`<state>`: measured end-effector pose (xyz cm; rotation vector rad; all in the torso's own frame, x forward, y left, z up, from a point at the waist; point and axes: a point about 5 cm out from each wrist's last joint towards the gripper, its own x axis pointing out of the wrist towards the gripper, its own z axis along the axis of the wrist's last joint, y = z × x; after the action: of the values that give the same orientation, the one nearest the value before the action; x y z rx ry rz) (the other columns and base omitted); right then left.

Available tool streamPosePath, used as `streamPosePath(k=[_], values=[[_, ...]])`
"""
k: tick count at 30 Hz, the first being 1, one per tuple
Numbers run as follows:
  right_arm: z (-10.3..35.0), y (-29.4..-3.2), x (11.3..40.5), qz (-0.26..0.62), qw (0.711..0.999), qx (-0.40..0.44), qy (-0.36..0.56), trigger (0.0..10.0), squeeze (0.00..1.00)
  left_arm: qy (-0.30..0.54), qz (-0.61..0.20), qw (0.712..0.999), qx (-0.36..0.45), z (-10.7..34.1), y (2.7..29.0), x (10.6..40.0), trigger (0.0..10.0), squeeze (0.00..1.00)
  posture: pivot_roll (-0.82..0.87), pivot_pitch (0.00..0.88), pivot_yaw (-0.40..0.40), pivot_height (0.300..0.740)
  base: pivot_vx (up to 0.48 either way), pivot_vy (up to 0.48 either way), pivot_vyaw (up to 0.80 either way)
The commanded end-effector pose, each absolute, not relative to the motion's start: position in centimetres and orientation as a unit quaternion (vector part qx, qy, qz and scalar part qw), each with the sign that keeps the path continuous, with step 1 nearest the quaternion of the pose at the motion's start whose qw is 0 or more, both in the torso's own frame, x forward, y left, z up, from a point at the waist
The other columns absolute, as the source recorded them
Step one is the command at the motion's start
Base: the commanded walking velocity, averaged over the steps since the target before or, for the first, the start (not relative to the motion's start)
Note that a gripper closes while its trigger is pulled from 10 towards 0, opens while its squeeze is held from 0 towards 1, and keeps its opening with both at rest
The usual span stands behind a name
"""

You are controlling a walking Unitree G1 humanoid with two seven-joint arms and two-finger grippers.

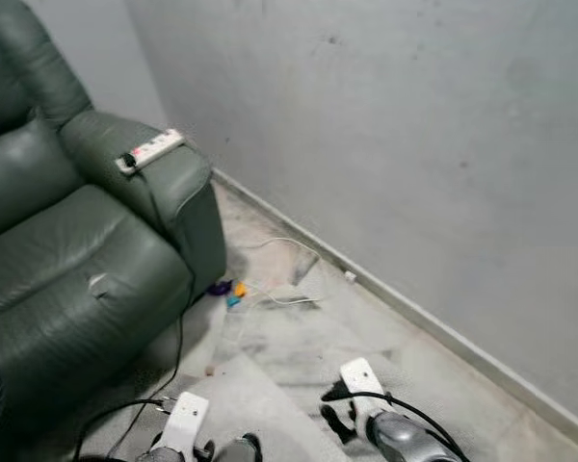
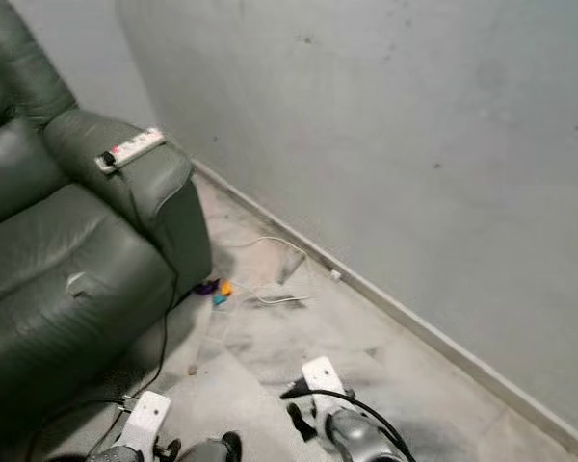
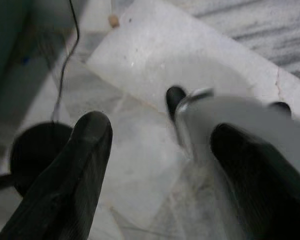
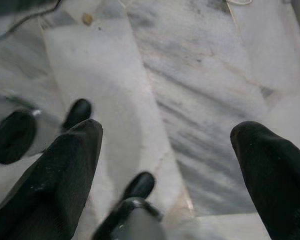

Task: Hang keys on a hook

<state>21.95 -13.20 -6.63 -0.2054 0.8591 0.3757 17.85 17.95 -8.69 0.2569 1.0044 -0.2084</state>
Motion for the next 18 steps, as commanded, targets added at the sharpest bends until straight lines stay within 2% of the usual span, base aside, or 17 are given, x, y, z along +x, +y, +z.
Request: streamPosePath(k=[1,18], values=[[-6.67,-11.93,21.81,0.197,0.884,-0.094,0.413,10.0,0.00,0.497,-0.102,0.852,0.130,-9.10,18.41,16.89,10.0,0.00,0.06,0.123,-0.003,0.740,0.000,0.000,0.80],[-6.72,-11.90,21.70,0.202,0.883,-0.093,0.415,10.0,0.00,0.499,-0.104,0.848,0.144,-9.11,18.35,16.94,10.0,0.00,0.05,0.126,0.002,0.740,0.000,0.000,0.80]])
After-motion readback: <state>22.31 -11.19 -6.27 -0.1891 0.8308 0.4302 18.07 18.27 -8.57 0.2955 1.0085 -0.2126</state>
